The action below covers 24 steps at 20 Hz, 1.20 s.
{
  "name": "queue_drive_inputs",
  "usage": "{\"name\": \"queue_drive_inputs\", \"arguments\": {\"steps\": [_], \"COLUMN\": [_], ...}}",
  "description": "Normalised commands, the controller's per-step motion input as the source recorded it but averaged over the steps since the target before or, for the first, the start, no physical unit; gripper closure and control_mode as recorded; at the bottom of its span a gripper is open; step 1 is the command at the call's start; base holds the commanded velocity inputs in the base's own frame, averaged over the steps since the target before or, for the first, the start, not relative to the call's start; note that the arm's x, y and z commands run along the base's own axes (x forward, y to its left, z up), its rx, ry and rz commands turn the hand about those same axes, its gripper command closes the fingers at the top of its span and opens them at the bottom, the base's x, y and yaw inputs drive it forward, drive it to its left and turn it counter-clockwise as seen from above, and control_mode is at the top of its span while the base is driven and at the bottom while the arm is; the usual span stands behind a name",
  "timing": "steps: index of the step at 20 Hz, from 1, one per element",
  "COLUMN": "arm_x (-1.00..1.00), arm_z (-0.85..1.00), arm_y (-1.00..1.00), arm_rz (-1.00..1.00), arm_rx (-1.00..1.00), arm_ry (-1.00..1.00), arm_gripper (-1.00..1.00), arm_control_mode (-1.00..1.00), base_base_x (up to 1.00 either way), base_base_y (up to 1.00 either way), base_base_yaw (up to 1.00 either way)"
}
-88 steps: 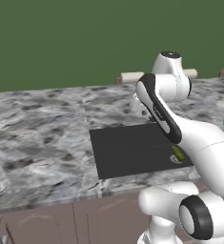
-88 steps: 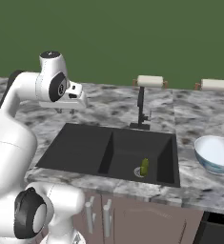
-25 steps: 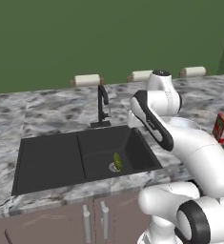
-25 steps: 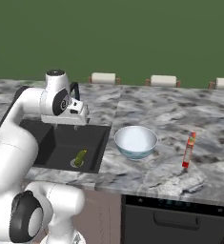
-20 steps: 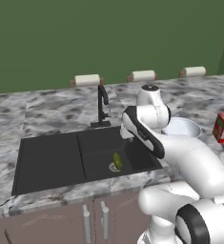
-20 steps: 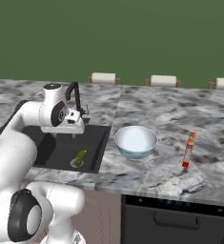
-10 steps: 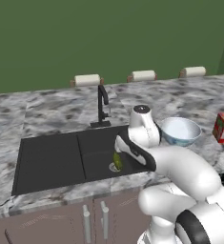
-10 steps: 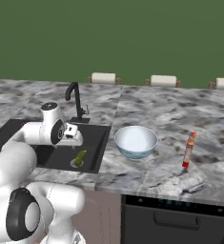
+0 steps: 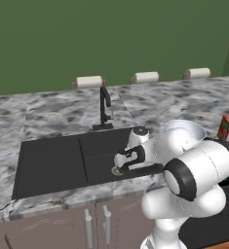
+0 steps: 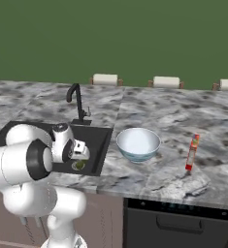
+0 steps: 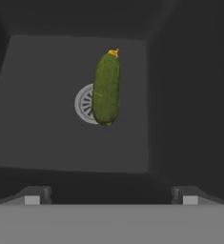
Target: Pick the cucumber from the sink and place it in the bowl. Then pick the bowl and place it in the microwave. Then close the microwave door and press the start button.
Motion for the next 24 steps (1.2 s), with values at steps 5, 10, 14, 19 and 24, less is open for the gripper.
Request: {"name": "queue_drive_inputs", "arguments": {"steps": [5,10,14,19,24], "arm_x": [0.69,0.68,0.61,0.58,0.27], "arm_z": [-0.46,-0.44,-0.5,-0.58,-0.51], "arm_y": [0.16,0.2,0.1,0.05,0.27], "arm_rz": [-0.02,-0.02,-0.01,0.0,-0.01], "arm_rx": [0.0,0.0,0.0,0.0,0.0], "arm_ry": [0.02,0.02,0.01,0.0,0.0], "arm_gripper": [-1.0,-1.0,-1.0,-1.0,-1.0], "arm_control_mode": [-1.0,-1.0,-1.0,-1.0,-1.0], "base_base_x": [0.0,0.0,0.0,0.0,0.0], "base_base_y": [0.0,0.0,0.0,0.0,0.0], "base_base_yaw": [0.0,0.0,0.0,0.0,0.0]}}
